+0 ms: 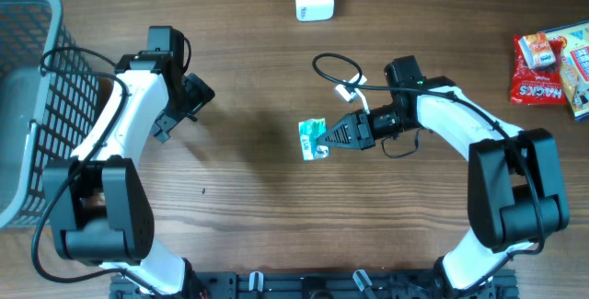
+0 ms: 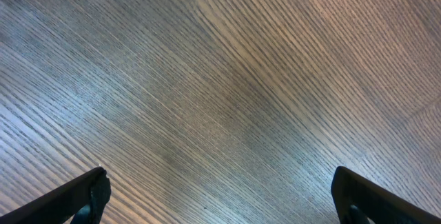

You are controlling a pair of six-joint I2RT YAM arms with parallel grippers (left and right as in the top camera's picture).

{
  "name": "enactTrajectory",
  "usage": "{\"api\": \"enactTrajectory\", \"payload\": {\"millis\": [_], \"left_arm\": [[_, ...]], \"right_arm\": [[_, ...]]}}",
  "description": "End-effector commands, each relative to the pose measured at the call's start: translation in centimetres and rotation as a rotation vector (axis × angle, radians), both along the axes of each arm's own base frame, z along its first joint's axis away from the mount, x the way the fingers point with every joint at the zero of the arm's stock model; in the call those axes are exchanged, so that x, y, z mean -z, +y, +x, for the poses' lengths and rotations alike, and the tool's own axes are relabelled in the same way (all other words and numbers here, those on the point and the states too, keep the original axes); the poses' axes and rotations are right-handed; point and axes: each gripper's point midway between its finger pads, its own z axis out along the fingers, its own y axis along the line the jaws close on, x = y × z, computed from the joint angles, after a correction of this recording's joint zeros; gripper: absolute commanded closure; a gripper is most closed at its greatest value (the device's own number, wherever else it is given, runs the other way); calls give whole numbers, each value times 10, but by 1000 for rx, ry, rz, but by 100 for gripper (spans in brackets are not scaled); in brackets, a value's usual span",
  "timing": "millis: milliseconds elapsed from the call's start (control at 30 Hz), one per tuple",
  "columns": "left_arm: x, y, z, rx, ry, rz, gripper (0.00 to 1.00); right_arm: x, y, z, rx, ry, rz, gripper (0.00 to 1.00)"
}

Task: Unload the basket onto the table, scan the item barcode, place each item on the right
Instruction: 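Raise the tissue pack with the right gripper to the scanner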

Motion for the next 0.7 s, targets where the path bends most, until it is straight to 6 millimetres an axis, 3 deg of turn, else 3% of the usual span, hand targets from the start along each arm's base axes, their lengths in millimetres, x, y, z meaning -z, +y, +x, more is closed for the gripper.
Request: {"api": "enactTrajectory", "payload": {"millis": [0,67,167,233,267,300,367,433,500,533,633,667], "left_arm": [[-1,3,0,-15,-2,9,0],[-1,3,0,-15,-2,9,0],[-1,3,0,-15,-2,9,0],[-1,3,0,-14,-2,8,0],[-1,3,0,-15,-2,9,0],[-1,3,0,-15,-2,9,0],[-1,3,0,-15,-2,9,0],[-1,3,0,-14,-2,8,0],[-1,3,0,-14,-2,8,0],[-1,3,0,-15,-2,9,0],[-1,3,0,-14,-2,8,0],[-1,3,0,-15,-2,9,0]], "right_arm": [[-2,3,10,41,79,1,96],[40,-11,55,332,286,-306,96],[57,-37,110,600,192,-494,96],[42,-61,147,733,59,-649,95],[25,-80,169,806,-57,-776,95],[13,-89,179,856,-108,-846,95],[-33,-102,205,944,-285,-966,95],[-72,-103,234,1020,-476,-1035,95],[-76,-89,270,1027,-639,-1037,96],[-75,-85,278,1037,-674,-1034,95],[-81,-43,313,971,-988,-1012,95],[-89,-16,322,902,-1170,-998,95]]}}
